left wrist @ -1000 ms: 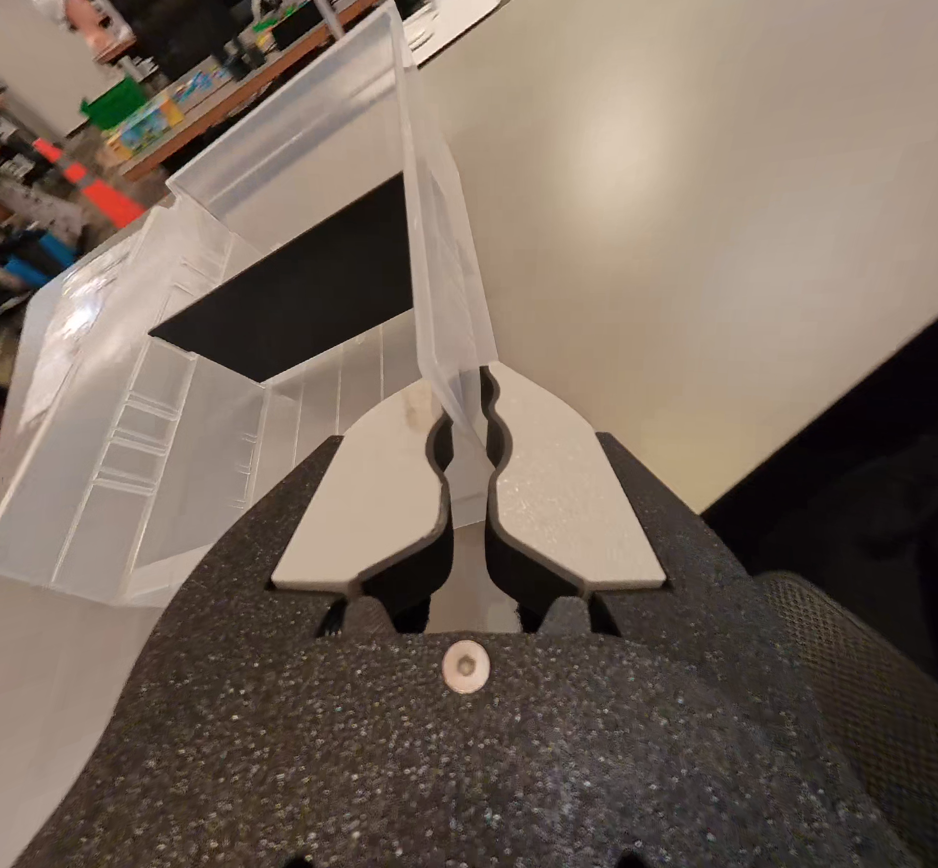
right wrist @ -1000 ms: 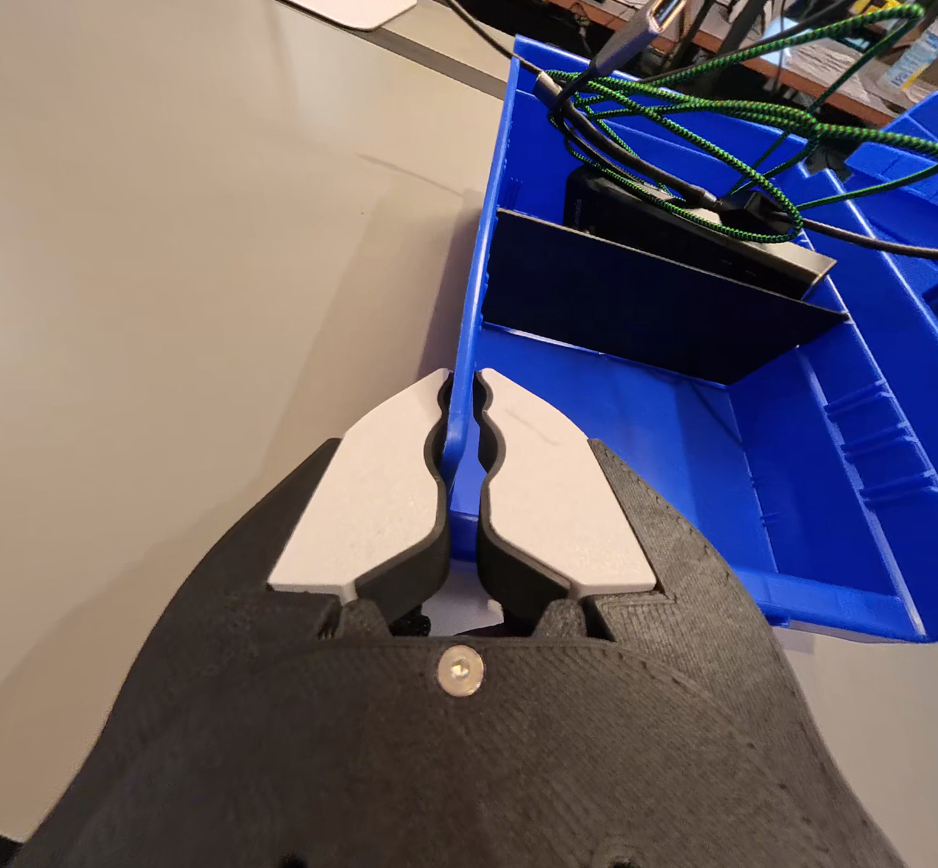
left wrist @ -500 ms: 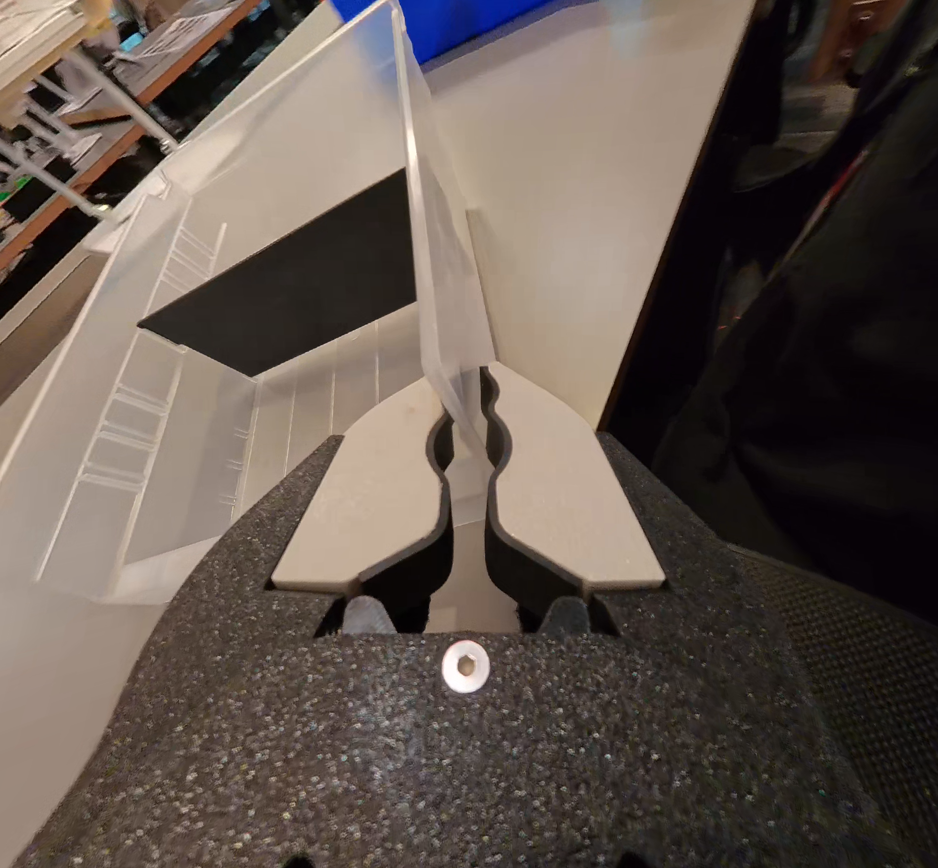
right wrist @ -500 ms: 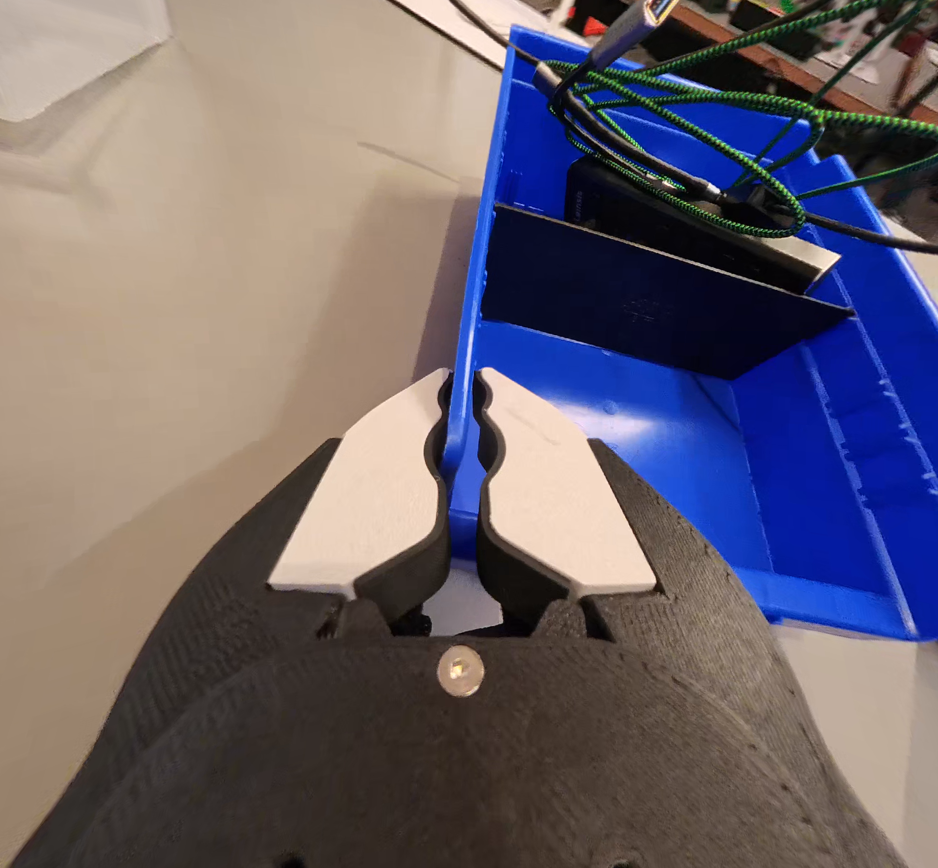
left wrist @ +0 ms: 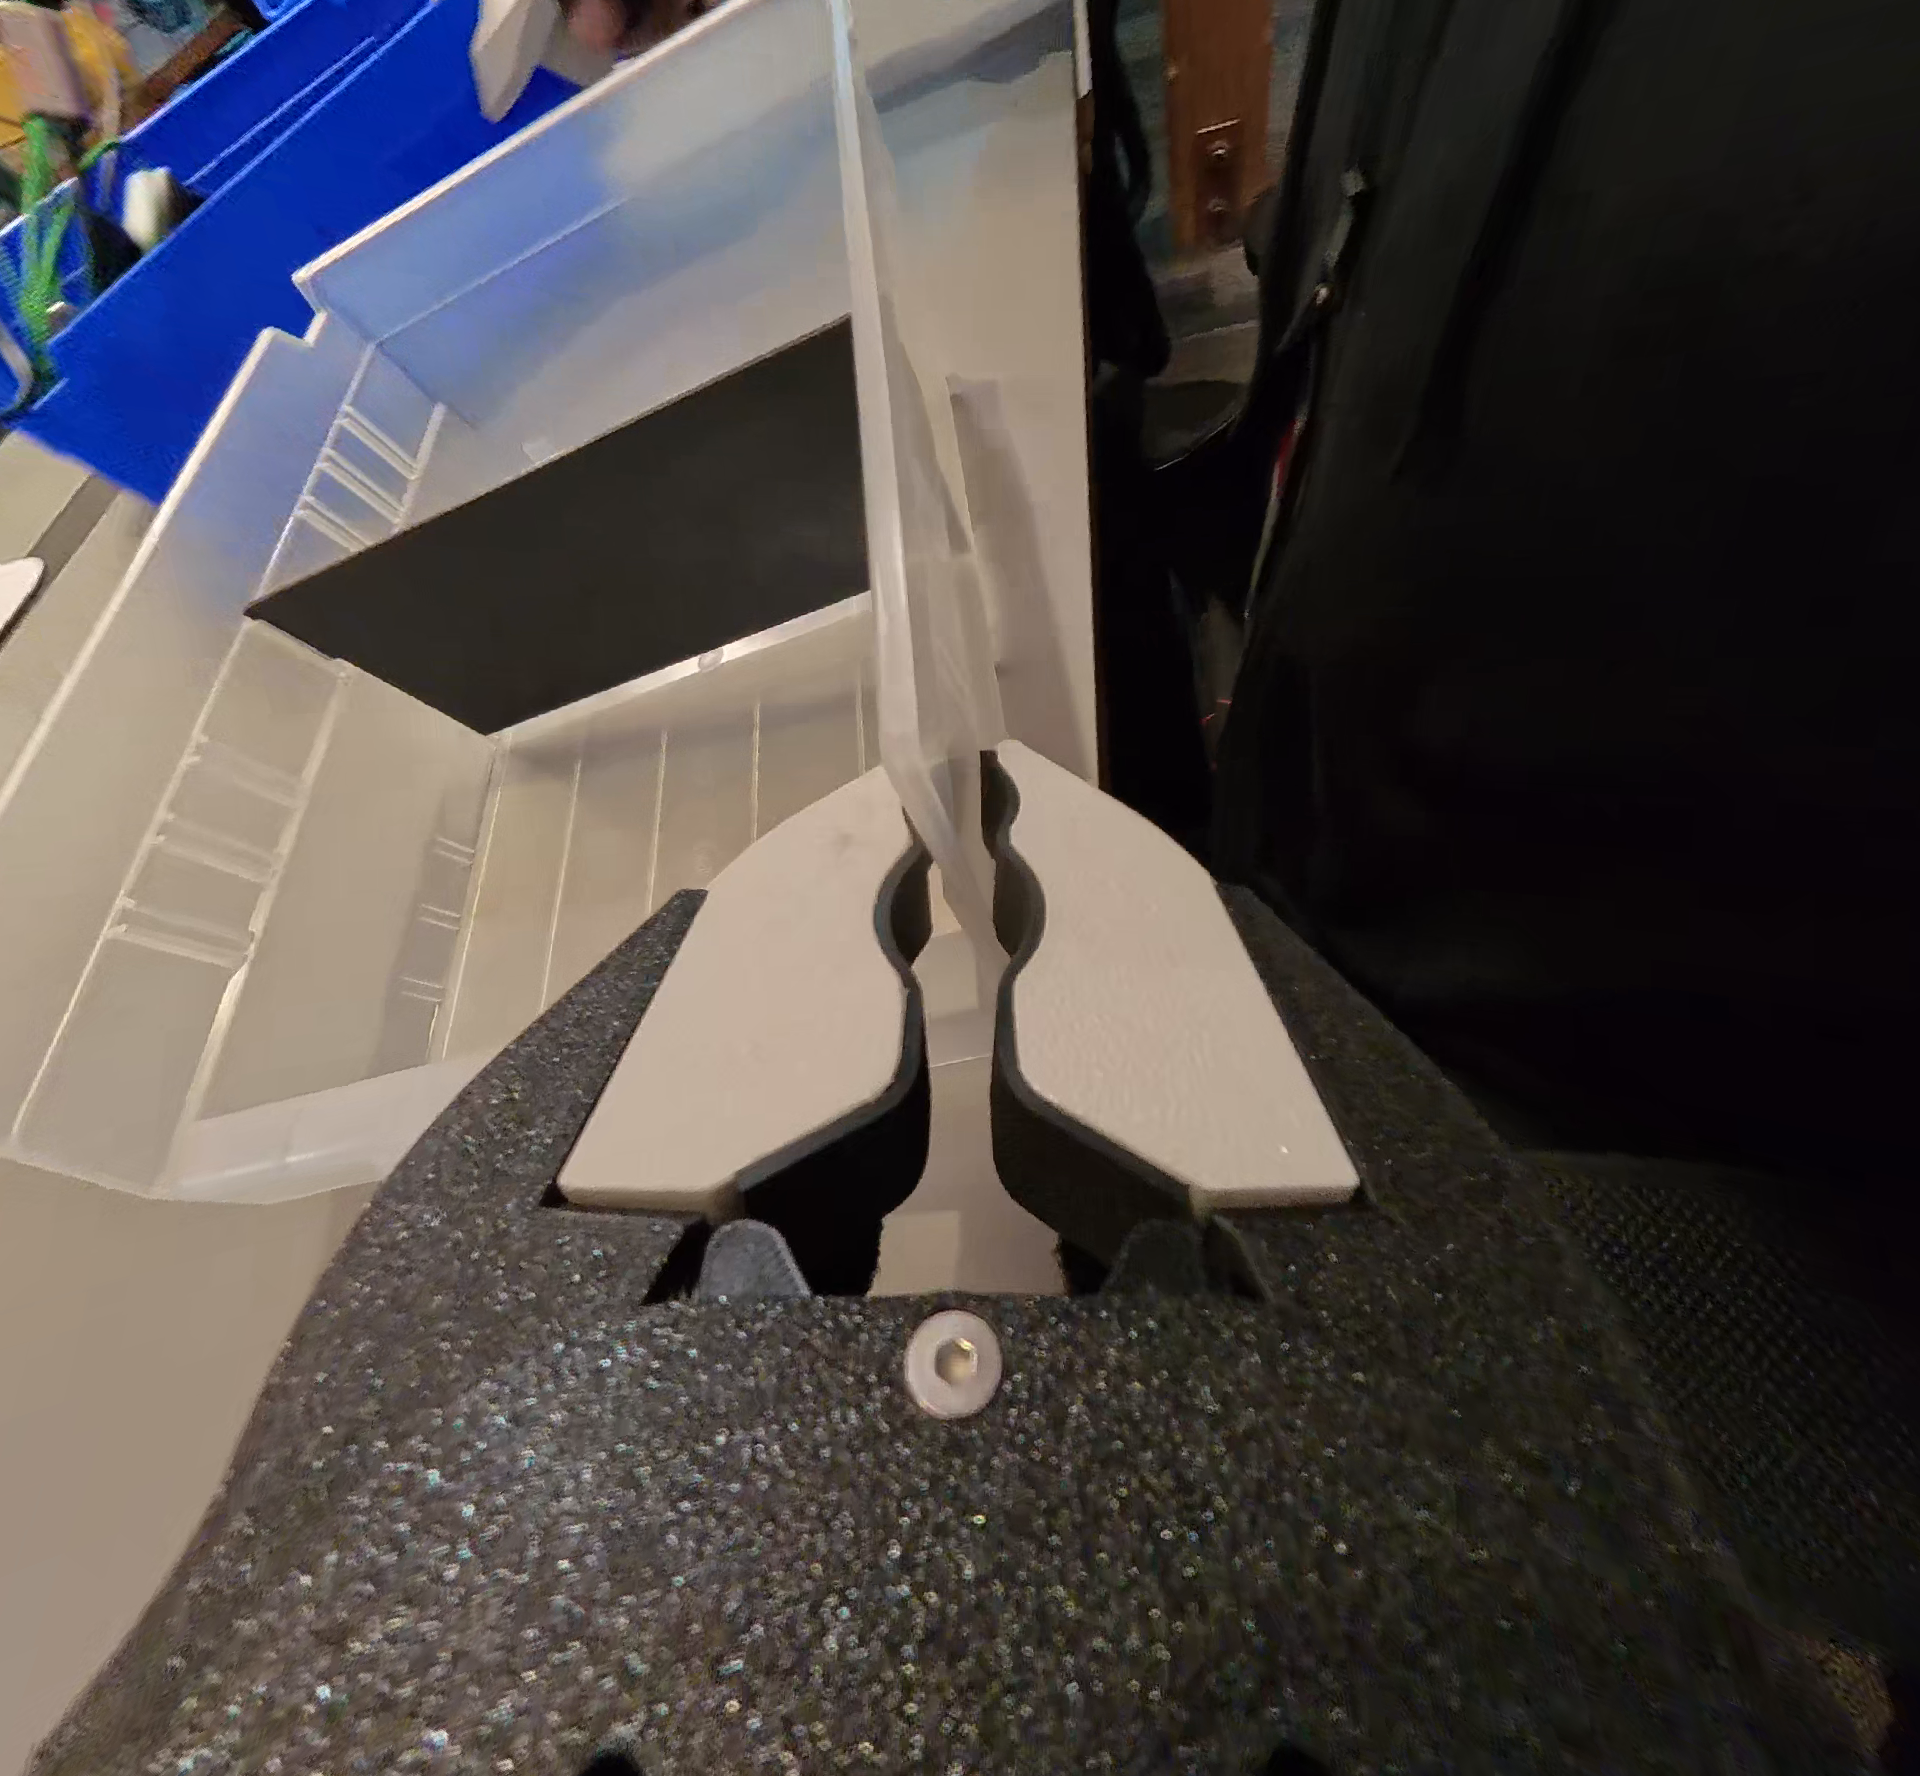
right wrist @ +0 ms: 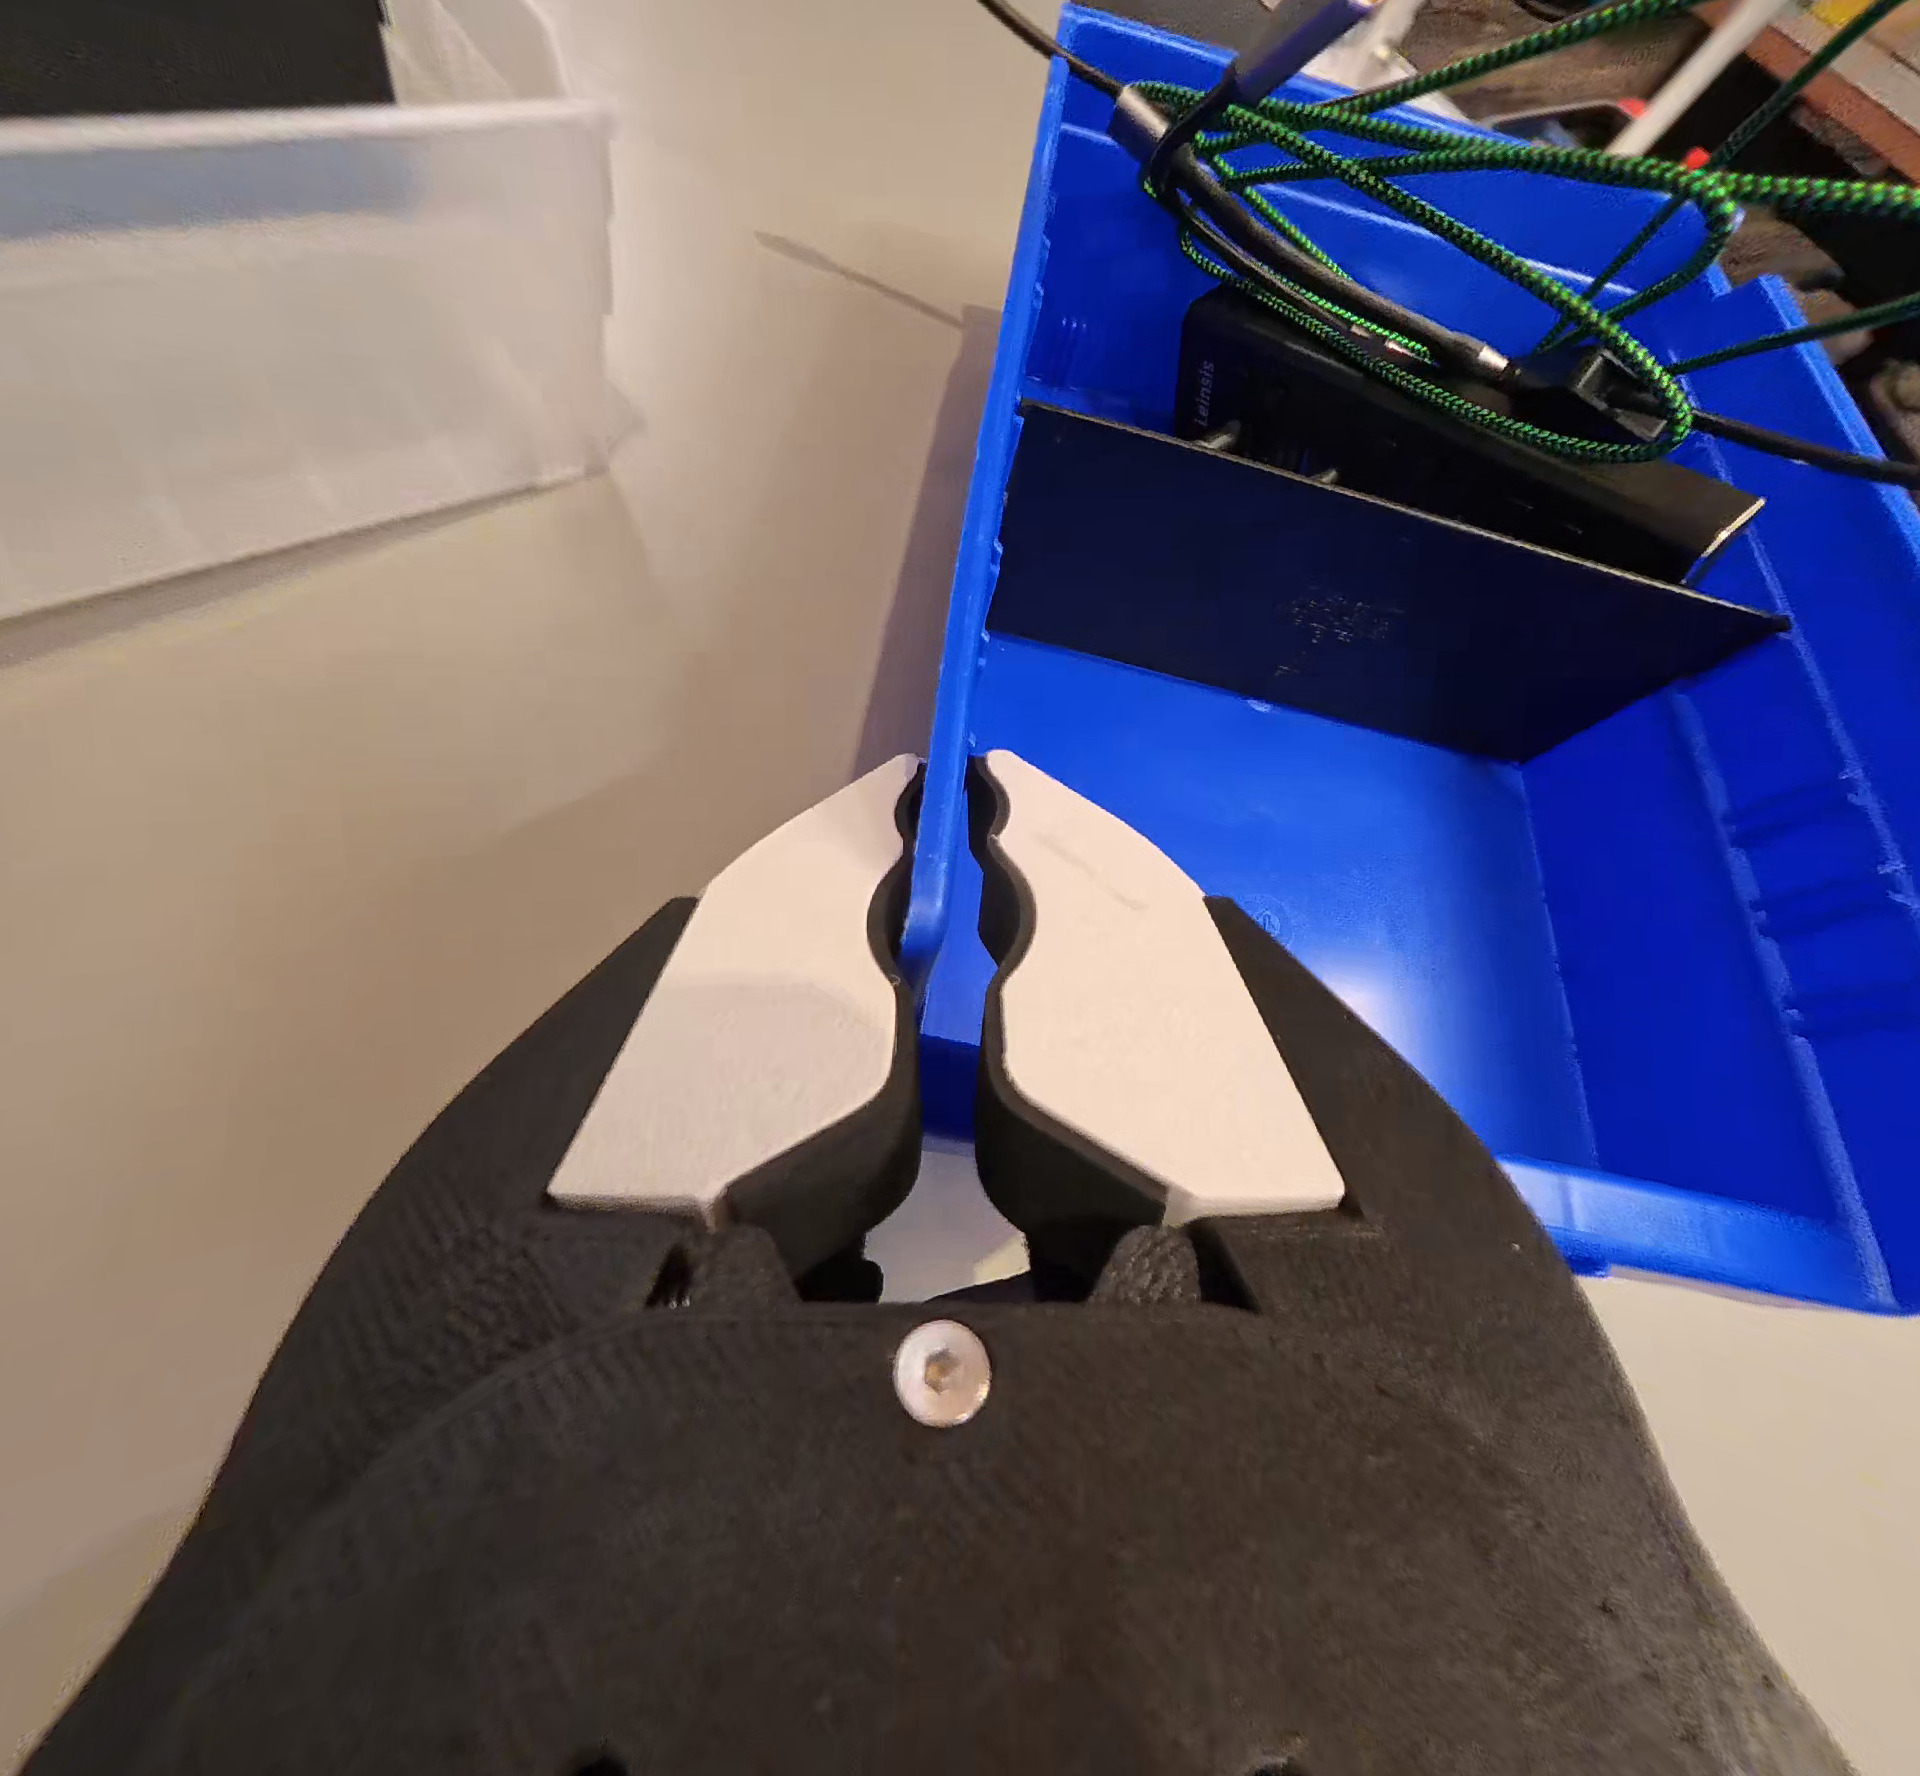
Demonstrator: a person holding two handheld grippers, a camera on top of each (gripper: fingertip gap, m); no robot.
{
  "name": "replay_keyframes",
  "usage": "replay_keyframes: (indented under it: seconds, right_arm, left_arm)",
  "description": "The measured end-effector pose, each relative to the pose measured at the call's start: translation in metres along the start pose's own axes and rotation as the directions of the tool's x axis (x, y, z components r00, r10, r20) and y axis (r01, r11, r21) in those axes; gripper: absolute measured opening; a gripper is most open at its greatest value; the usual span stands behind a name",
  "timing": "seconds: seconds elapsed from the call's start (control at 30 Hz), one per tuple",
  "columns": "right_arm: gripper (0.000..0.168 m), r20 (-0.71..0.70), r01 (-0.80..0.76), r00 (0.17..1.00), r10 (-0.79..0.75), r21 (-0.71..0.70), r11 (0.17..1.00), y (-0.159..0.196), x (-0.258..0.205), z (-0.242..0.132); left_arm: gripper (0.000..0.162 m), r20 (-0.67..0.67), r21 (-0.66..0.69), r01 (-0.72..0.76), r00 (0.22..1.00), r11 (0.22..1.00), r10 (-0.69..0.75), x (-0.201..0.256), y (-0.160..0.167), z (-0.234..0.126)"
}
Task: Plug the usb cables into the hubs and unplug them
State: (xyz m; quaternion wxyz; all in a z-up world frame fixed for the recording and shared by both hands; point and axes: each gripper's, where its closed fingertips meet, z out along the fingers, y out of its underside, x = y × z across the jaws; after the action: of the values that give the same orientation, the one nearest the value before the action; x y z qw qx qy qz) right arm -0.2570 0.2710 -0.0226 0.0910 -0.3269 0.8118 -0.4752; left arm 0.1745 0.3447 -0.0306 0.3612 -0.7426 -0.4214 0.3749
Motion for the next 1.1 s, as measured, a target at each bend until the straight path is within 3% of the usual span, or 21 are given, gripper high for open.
replay_keyframes:
  seconds: [0.4,0.8,0.9,1.03,1.07,1.1]
  right_arm:
    - [0.004,0.249,0.122,0.959,-0.132,0.052,0.991,-0.06,-0.03,0.084]
    - [0.006,0.419,0.25,0.87,-0.258,0.075,0.965,-0.104,-0.089,0.158]
    - [0.01,0.444,0.281,0.85,-0.285,0.075,0.957,-0.11,-0.096,0.16]
    - [0.024,0.411,0.223,0.88,-0.237,0.082,0.971,-0.13,-0.084,0.136]
    - [0.024,0.369,0.214,0.904,-0.216,0.047,0.976,-0.131,-0.075,0.127]
    - [0.026,0.322,0.194,0.929,-0.182,-0.006,0.981,-0.129,-0.066,0.117]
  left_arm:
    - [0.004,-0.184,0.012,-0.035,0.982,0.999,0.037,0.004,-0.005,0.04]
    - [0.003,-0.187,-0.017,0.012,0.982,1.0,-0.015,0.012,-0.014,0.062]
    - [0.004,-0.197,0.007,0.046,0.979,0.999,-0.043,0.014,-0.017,0.06]
    - [0.018,-0.174,0.138,0.091,0.983,0.986,-0.066,0.007,-0.041,0.038]
    - [0.024,-0.125,0.157,0.095,0.989,0.983,-0.076,-0.003,-0.046,0.031]
    - [0.039,-0.071,0.148,0.103,0.993,0.984,-0.093,-0.015,-0.049,0.026]
